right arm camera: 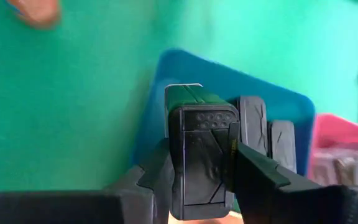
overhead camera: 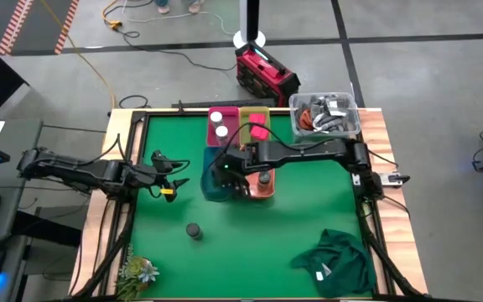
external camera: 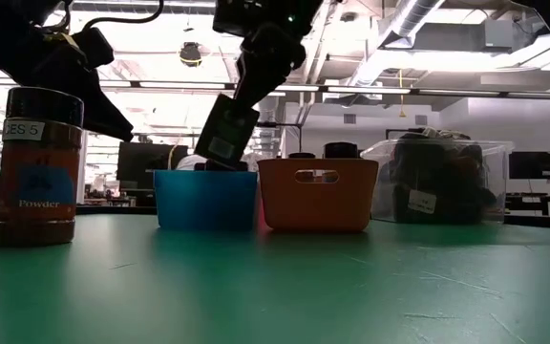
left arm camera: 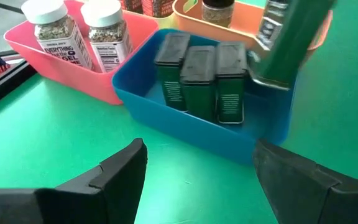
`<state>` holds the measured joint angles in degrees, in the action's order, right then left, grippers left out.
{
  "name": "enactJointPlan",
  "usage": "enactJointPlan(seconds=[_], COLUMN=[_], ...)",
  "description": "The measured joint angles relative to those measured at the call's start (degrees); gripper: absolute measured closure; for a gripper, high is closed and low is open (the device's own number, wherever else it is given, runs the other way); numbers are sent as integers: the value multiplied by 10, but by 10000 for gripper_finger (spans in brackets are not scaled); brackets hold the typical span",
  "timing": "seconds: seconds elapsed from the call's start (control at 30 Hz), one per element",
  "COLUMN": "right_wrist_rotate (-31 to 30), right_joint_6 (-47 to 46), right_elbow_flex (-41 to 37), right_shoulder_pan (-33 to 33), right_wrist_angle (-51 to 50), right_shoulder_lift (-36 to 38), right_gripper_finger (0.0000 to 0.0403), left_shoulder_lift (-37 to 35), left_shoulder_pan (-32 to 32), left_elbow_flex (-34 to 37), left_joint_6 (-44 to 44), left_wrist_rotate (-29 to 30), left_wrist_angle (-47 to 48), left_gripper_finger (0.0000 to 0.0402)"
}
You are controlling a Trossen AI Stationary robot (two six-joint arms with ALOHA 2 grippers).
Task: Sort spices by type
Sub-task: Put the black seasoning can into the blue tray, then put the black seasoning bottle into the orange tray
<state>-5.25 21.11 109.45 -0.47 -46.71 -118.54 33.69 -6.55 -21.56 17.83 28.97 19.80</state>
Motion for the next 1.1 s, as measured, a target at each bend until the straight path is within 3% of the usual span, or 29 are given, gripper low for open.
enactJointPlan(seconds=[0.37,0.7,1.1], right_wrist_rotate=[-22,-21,-22], right_joint_6=[19,17,14], right_elbow_flex=[0,-1,0], right_shoulder_pan=[0,1,0], right_wrist_angle=[-3,-19,-7], right_shoulder_lift=[0,-46,-52], right_gripper_finger=[243,239,151], left_shoulder_lift=[0,-2,-8], left_shoulder_pan=[0,0,0], left_elbow_flex=[0,-1,-2], left_joint_6=[-2,-2,-2], left_wrist_rotate=[1,1,1], left_wrist_angle=[0,1,2], left_gripper_finger=[120,120,120])
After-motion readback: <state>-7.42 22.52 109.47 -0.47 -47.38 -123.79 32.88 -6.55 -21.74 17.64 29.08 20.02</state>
